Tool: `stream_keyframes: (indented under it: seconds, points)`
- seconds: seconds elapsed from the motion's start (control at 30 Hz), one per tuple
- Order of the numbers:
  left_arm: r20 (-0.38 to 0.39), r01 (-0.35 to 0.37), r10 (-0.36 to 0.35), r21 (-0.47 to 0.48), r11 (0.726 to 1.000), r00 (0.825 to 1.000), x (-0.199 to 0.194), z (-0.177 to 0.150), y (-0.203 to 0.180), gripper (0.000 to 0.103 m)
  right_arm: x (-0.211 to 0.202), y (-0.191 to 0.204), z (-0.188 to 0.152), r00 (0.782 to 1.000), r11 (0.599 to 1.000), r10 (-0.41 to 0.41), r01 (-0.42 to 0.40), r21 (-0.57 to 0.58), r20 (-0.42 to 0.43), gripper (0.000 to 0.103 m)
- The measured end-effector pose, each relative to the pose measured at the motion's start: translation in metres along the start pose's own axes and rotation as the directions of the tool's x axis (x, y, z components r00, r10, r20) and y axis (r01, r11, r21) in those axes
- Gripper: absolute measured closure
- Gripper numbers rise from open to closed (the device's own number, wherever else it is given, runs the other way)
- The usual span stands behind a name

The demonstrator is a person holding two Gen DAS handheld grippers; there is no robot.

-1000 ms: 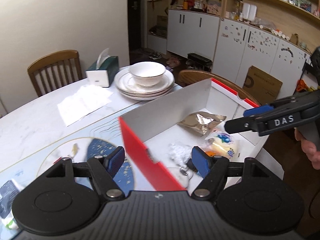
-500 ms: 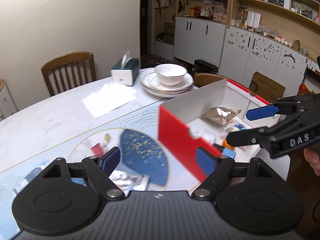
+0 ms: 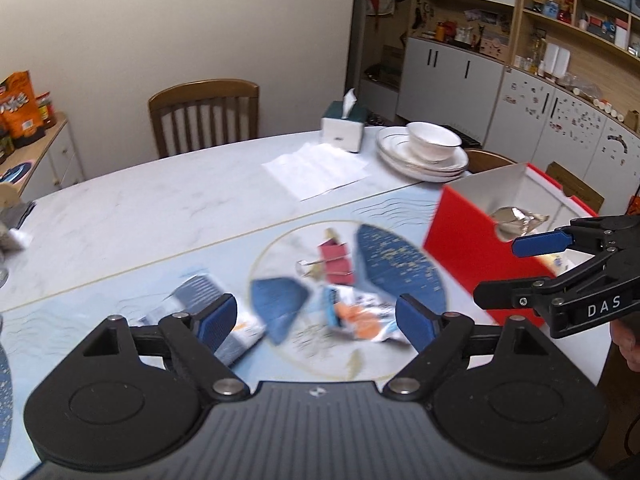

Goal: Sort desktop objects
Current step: 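Withdraw both tools from the box back over the table items, then grasp the white-and-navy bag with the left tool while the right tool grasps the orange-and-white pouch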

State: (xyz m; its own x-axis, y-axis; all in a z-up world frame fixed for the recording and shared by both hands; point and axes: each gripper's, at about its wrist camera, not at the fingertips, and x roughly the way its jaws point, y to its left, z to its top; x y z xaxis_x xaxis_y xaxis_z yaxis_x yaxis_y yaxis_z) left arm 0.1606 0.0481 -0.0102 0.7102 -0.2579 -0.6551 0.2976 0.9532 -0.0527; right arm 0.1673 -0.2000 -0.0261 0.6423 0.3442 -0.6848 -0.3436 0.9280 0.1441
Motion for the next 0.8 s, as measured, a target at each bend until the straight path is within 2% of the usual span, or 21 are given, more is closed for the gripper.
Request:
stream_keyframes:
  seconds: [0.07,0.13,0.53,0.8]
  points:
    - [-0.005,-0.002,0.002,-0.005,1.000,1.000,0.000,-0.005,0.012,0.013,0.009,0.010,-0.002,1.000,1.000,-0.009,0.009,-0.013,-0.009,0.009]
    - [-0.004,-0.001,0.001,-0.011,1.000,1.000,-0.001,-0.010,0.024,0.000,0.018,0.020,-0.003,1.000,0.999,-0.017,0.017,-0.034,-0.013,0.009]
    - [-0.032,0.013,-0.012,0.036,0.999,0.999,0.022,-0.033,0.063,0.000,0.072,0.044,-0.010,0.994,0.991,-0.075,0.066,-0.118,-0.075,0.009]
    - [-0.062,0.031,-0.025,0.104,0.994,0.998,0.042,-0.026,0.093,0.000,0.106,0.043,-0.009,0.988,0.984,-0.091,0.070,-0.162,-0.124,0.009]
